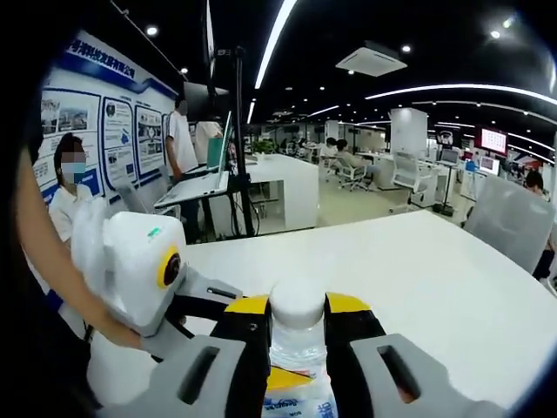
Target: Arrange the tabletop items into an orderly group along one side of the table until the central work area is clear of visible clutter.
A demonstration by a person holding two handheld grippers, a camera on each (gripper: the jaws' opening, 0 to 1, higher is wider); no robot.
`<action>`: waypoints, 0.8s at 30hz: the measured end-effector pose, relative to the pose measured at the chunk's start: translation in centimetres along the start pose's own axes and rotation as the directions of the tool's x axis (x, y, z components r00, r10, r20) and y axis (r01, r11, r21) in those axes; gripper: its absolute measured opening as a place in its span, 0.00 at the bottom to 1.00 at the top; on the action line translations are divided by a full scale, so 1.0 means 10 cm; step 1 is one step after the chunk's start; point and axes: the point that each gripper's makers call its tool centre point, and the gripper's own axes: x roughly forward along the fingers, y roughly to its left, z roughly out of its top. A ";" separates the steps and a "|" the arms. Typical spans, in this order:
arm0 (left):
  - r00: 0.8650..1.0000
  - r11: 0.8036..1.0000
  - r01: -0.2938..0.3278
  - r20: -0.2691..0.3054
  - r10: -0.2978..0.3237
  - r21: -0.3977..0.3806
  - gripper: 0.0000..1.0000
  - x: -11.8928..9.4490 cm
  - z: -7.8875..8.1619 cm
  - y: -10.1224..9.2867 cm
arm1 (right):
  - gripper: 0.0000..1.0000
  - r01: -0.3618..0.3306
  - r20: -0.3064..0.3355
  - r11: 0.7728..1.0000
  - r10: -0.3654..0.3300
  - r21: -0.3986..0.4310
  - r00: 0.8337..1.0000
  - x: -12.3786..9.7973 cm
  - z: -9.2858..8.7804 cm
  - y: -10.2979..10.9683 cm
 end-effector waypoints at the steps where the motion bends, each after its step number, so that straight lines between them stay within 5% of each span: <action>1: 1.000 1.000 -0.004 -0.002 0.004 -0.005 0.33 0.01 -0.02 0.00 | 0.17 -0.001 -0.004 1.000 0.001 -0.001 1.000 0.04 -0.04 -0.02; 9: 0.999 0.999 -0.039 -0.026 0.038 -0.037 0.33 0.00 -0.14 0.01 | 0.17 -0.032 -0.025 0.999 0.032 -0.003 0.999 0.14 -0.15 0.00; 16: 0.998 0.995 -0.065 -0.011 0.064 -0.073 0.34 0.02 -0.10 0.05 | 0.18 -0.029 0.017 0.998 0.028 0.056 0.999 0.20 -0.09 -0.09; 24: 0.996 0.993 -0.094 -0.002 0.094 -0.069 0.35 0.01 -0.11 0.04 | 0.18 -0.040 0.021 0.999 0.040 0.030 0.999 0.16 -0.09 -0.04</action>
